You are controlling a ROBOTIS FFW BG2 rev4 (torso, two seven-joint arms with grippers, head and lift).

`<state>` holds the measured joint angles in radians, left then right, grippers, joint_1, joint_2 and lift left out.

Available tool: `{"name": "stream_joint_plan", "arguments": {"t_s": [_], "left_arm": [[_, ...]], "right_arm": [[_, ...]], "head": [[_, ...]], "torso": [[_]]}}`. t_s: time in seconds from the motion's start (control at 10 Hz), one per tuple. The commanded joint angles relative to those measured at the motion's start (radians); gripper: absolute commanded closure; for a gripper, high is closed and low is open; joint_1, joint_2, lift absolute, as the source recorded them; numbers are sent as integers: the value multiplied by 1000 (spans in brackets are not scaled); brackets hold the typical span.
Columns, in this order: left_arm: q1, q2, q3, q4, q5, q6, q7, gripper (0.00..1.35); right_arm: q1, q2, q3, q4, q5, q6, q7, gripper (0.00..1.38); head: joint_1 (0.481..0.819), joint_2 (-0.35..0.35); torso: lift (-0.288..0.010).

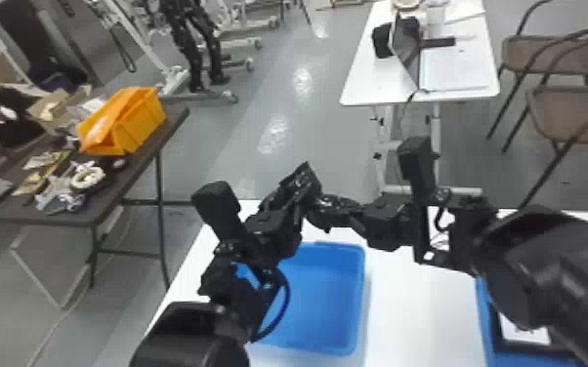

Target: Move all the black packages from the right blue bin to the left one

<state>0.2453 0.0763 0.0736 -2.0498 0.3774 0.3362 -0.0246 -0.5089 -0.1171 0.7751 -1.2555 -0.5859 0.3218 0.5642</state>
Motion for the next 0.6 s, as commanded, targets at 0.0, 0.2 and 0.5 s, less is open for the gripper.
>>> {"name": "stream_joint_plan", "arguments": {"t_s": [0.0,0.2,0.5], "left_arm": [[14,-10,0,2,-23,-51,5,1227],[23,-33,8,2,-46,-78,12,1227],[69,-24,32,2,-95,-118,15,1227]], "right_arm": [[9,2,-10,1,1,-1,0,1108],[27,8,-49,13,12,-7,0,730],[155,-6,-224,-84,143,36,-1,117]], "head": [[695,350],[695,350],[695,350]], "torso": [[-39],[-39],[-39]]}}
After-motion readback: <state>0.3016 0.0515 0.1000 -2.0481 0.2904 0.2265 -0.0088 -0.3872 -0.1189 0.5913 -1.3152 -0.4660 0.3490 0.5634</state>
